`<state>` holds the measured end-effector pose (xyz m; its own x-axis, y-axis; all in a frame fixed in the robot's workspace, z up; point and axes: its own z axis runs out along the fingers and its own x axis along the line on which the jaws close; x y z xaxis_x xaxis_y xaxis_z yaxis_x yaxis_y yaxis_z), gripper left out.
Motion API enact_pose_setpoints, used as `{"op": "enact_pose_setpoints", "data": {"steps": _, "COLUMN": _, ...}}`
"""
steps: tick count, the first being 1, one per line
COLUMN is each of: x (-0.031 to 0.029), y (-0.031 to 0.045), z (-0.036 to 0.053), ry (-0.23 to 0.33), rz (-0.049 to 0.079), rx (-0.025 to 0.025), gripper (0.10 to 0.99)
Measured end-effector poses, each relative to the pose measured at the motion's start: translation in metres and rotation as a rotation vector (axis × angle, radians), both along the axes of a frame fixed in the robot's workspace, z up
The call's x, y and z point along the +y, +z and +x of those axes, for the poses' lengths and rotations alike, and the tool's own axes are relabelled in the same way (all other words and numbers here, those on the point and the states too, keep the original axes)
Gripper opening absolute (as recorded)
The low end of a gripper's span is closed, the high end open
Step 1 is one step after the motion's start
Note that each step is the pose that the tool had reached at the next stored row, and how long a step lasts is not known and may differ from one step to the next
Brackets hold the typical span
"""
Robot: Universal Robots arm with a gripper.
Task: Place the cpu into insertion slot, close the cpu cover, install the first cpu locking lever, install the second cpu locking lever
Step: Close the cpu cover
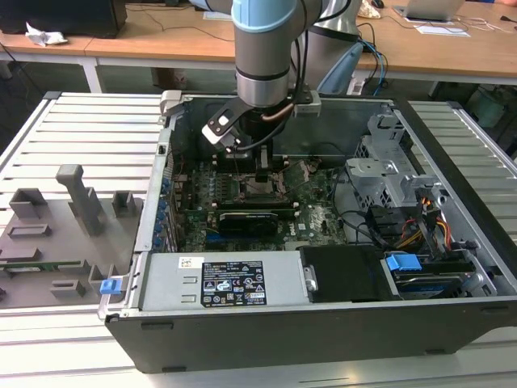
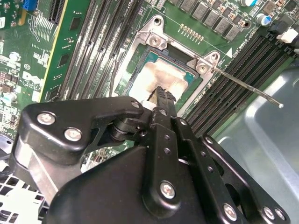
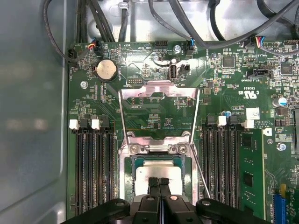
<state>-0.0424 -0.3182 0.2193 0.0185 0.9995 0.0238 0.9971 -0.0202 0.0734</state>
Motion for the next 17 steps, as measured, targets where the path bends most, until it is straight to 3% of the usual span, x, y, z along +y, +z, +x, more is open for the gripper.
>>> {"op": "enact_pose_setpoints", "data": {"steps": 6, "x": 0.0, "y": 0.0019, "z": 0.0, "ry": 0.0, "rz": 0.0, "rx": 0.0002, "gripper": 0.106}}
{"op": "enact_pose_setpoints", "data": {"steps": 17, "x": 0.0, "y": 0.0124, "z": -0.0004, "ry": 0.0, "rz": 0.0, "rx": 0.0001, "gripper": 0.106}}
